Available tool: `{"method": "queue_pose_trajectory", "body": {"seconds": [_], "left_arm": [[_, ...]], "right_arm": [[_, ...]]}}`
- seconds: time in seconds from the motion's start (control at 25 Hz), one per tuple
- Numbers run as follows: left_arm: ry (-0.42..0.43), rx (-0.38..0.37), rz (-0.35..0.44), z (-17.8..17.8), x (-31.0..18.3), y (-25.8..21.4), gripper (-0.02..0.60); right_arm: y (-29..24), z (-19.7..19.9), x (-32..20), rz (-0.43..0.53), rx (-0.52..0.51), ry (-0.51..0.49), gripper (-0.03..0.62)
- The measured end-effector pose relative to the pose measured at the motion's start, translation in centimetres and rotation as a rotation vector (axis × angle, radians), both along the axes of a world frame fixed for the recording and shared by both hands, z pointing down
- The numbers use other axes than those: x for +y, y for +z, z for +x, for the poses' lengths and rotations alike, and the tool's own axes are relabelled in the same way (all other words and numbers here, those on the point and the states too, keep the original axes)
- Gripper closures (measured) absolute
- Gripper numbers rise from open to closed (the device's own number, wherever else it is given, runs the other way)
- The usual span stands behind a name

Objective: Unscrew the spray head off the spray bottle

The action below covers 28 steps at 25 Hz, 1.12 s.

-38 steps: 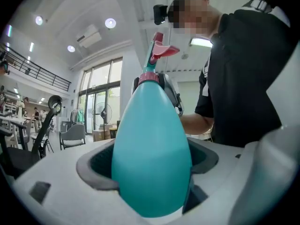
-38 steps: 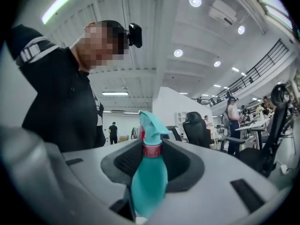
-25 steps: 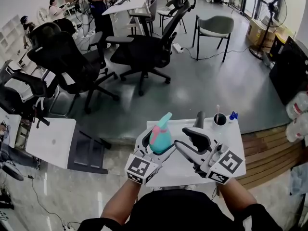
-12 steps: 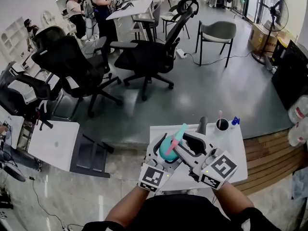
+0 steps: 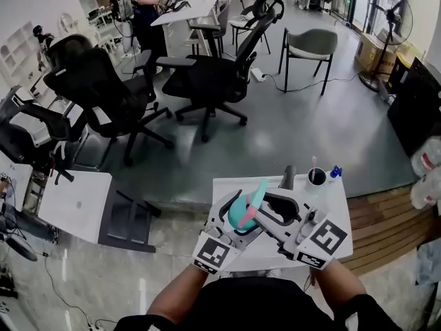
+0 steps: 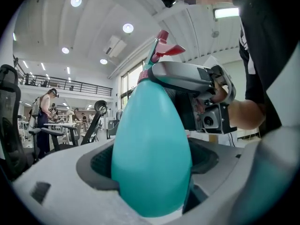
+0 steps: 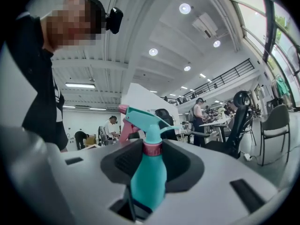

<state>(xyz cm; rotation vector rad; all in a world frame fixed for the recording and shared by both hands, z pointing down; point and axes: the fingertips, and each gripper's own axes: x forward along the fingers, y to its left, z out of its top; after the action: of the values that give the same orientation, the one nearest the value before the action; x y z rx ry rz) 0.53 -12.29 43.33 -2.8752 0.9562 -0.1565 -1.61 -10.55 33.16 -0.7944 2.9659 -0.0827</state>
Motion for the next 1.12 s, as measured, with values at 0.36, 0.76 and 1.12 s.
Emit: {"method": "queue_pose_trajectory", "body": {"seconds": [0.36, 0.76, 1.12], "left_arm": [[0.329, 0.067, -0.031, 2.2, 4.7, -2.3, 0.153], [0.164, 0.102, -0.079, 1.4, 2.0, -2.4, 0.153], [0.073, 0.073, -0.066, 0.8, 0.5, -0.8, 0.153]], "right_arm": [[-1.1, 0.4, 4.6, 0.051, 0.064, -0.390, 0.457], [-0.9, 1.9, 0.8, 0.055, -0.097, -0.140, 0.342], [-1.1, 2.1, 0.4, -0.002, -0.161, -0.053, 0.407]]}}
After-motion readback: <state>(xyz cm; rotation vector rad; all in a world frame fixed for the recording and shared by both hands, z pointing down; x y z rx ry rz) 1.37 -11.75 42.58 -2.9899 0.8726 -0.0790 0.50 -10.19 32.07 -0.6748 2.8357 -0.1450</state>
